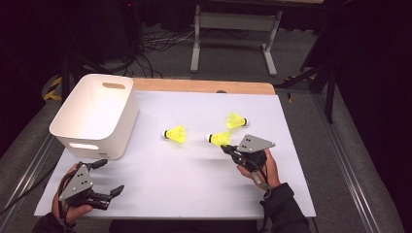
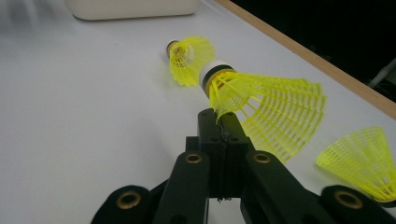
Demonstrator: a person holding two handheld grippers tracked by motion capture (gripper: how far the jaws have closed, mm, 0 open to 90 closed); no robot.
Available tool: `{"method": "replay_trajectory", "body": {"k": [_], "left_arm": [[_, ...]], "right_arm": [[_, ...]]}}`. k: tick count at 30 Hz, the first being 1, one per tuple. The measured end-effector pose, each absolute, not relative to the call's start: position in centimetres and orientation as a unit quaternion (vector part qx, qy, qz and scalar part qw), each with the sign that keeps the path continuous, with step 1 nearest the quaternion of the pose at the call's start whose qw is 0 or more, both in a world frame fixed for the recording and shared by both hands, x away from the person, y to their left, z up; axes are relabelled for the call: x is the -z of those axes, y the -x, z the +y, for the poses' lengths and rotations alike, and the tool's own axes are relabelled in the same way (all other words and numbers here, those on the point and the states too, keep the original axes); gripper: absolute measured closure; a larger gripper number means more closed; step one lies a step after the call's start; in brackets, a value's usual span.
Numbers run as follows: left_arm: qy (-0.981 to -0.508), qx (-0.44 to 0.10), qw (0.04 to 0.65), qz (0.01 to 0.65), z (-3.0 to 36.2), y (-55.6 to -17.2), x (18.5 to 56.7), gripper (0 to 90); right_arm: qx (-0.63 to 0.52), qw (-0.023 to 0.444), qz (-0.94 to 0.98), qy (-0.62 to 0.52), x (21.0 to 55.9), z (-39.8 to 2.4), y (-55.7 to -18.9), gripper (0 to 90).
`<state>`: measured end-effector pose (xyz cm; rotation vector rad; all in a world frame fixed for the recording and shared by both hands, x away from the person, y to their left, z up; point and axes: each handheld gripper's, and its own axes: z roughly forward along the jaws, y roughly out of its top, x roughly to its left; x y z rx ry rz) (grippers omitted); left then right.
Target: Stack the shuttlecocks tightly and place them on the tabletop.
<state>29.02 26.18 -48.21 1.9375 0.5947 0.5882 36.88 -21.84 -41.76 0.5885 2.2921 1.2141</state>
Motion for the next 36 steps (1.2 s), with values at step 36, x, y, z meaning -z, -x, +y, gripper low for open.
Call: {"method": "replay_trajectory", "body": {"k": [36], "left_arm": [[-0.805, -0.236, 0.490, 0.236, 26.1, -29.1, 48.4, 2.7]], "right_arm": [[-0.415, 0.194, 0.861, -0.220, 44.0, -16.1, -42.0, 90.0]]}}
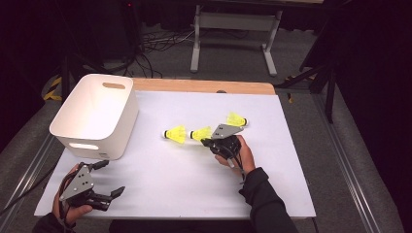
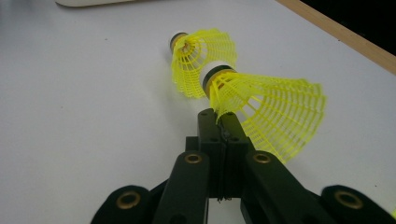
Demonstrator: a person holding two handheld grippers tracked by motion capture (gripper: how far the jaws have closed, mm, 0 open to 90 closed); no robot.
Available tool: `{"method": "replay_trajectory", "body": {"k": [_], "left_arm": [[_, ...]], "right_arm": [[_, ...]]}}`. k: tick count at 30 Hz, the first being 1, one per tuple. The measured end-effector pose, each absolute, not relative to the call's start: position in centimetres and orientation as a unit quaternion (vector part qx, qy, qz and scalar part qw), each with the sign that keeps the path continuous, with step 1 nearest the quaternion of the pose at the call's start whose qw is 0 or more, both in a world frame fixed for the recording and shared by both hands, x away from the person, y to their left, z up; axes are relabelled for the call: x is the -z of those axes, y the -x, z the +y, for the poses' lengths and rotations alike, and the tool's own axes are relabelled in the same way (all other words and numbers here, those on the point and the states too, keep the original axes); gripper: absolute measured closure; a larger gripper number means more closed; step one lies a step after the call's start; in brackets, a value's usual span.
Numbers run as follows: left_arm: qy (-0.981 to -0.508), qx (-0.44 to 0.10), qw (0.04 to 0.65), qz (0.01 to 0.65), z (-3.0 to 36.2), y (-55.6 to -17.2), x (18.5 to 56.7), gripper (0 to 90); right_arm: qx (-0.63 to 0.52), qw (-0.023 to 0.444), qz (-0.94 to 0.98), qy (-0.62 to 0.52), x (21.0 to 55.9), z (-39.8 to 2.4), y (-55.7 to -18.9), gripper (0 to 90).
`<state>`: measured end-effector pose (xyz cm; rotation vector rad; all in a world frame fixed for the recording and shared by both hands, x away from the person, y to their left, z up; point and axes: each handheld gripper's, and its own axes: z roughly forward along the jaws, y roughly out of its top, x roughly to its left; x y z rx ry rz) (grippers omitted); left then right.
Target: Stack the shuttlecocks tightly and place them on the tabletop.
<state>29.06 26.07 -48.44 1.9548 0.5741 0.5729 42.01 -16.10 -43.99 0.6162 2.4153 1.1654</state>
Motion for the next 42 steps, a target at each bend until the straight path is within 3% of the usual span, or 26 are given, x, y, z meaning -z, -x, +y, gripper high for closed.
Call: {"method": "replay_trajectory", "body": {"k": [42], "left_arm": [[-0.809, -0.221, 0.495, 0.226, 25.9, -29.0, 48.5, 3.3]], "right_arm": [[-0.400, 0.170, 0.873, -0.222, 45.9, -10.3, -44.7, 89.5]]}}
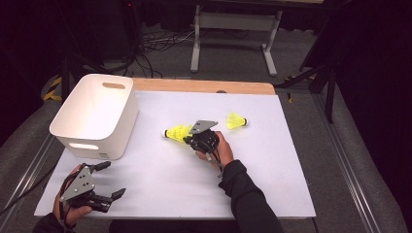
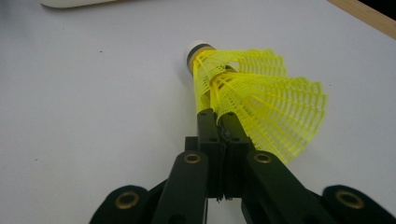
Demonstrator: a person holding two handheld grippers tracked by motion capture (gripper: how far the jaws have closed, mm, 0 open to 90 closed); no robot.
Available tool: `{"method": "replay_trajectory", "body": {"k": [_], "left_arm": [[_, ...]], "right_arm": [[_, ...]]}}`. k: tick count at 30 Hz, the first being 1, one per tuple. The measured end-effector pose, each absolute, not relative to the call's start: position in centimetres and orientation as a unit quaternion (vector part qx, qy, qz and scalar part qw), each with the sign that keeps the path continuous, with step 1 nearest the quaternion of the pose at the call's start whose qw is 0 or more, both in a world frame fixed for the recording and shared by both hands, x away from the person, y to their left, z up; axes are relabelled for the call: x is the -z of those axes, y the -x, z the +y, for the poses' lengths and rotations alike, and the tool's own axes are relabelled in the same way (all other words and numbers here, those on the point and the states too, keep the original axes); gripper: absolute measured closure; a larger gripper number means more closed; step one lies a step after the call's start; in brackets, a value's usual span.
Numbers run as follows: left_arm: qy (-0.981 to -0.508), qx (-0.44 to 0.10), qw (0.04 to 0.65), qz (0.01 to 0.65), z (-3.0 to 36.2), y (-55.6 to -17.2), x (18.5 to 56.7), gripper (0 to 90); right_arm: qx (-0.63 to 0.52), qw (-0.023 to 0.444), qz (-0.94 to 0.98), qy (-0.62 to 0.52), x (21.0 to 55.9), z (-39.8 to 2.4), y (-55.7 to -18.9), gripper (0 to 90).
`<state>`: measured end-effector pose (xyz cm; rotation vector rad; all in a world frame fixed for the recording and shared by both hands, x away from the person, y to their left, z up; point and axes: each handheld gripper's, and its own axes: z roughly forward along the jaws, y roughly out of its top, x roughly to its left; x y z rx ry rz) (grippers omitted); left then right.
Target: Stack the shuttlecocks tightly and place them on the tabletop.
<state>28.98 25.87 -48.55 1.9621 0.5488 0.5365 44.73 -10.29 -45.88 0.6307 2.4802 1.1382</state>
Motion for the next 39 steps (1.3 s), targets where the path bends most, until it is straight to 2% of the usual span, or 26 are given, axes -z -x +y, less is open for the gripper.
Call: {"method": "replay_trajectory", "body": {"k": [11, 17, 20, 22, 33, 39], "left_arm": [[-0.812, -0.219, 0.493, 0.222, 25.6, -29.0, 48.6, 3.5], [-0.812, -0.219, 0.492, 0.223, 25.7, -29.0, 48.7, 3.5], [-0.813, -0.220, 0.492, 0.222, 25.7, -29.0, 48.7, 3.5], [-0.813, -0.219, 0.492, 0.222, 25.7, -29.0, 48.7, 3.5], [-0.815, -0.218, 0.489, 0.221, 25.6, -29.0, 48.7, 3.5], [-0.814, -0.219, 0.490, 0.221, 25.6, -28.9, 48.7, 3.5]], "right_arm": [[-0.402, 0.160, 0.874, -0.222, 46.1, -9.8, -44.7, 88.3], [-0.394, 0.157, 0.878, -0.223, 46.4, -9.5, -44.7, 84.7], [-0.389, 0.159, 0.880, -0.220, 46.5, -9.4, -44.7, 81.9], [-0.387, 0.160, 0.880, -0.222, 46.5, -9.3, -44.7, 75.9], [-0.389, 0.157, 0.875, -0.242, 45.8, -9.9, -44.4, 59.5], [-0.393, 0.163, 0.871, -0.245, 45.0, -10.3, -43.9, 57.4]]}}
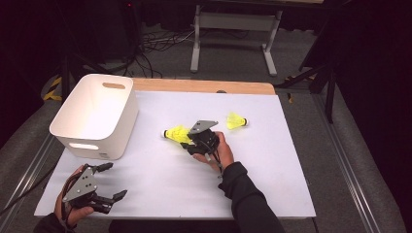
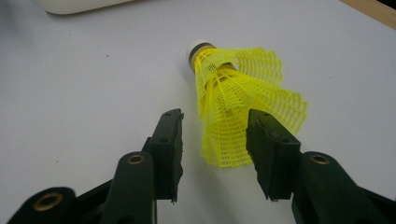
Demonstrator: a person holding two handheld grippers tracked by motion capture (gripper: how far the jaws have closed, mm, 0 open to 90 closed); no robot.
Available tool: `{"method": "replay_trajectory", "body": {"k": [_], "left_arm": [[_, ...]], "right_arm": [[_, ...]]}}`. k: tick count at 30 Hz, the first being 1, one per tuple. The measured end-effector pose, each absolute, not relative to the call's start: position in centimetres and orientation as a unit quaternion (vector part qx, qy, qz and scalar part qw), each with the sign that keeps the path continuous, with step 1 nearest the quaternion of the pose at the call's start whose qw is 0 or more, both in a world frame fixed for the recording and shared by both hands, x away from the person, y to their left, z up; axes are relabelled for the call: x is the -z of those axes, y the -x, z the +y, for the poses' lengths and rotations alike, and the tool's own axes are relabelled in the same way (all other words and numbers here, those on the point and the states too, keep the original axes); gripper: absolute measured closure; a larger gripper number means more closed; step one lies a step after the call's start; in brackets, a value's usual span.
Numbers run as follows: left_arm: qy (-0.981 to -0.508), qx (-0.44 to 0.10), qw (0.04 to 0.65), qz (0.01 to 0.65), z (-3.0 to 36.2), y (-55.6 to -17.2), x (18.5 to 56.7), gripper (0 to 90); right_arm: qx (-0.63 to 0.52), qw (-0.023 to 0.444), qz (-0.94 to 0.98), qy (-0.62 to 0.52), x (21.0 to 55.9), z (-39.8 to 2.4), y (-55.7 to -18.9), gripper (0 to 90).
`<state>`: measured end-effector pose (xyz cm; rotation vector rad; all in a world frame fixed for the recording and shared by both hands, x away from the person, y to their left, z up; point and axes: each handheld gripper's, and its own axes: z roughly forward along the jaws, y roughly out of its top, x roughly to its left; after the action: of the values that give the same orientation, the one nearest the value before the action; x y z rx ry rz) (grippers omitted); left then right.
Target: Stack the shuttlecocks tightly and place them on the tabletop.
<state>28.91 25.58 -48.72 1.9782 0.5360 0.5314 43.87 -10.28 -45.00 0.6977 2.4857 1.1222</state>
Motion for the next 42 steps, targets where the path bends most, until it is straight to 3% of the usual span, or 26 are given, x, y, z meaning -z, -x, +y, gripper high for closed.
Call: {"method": "replay_trajectory", "body": {"k": [42], "left_arm": [[-0.818, -0.221, 0.483, 0.221, 25.5, -28.9, 48.8, 3.4]], "right_arm": [[-0.415, 0.231, 0.853, -0.215, 42.8, -12.5, -39.9, 53.2]]}}
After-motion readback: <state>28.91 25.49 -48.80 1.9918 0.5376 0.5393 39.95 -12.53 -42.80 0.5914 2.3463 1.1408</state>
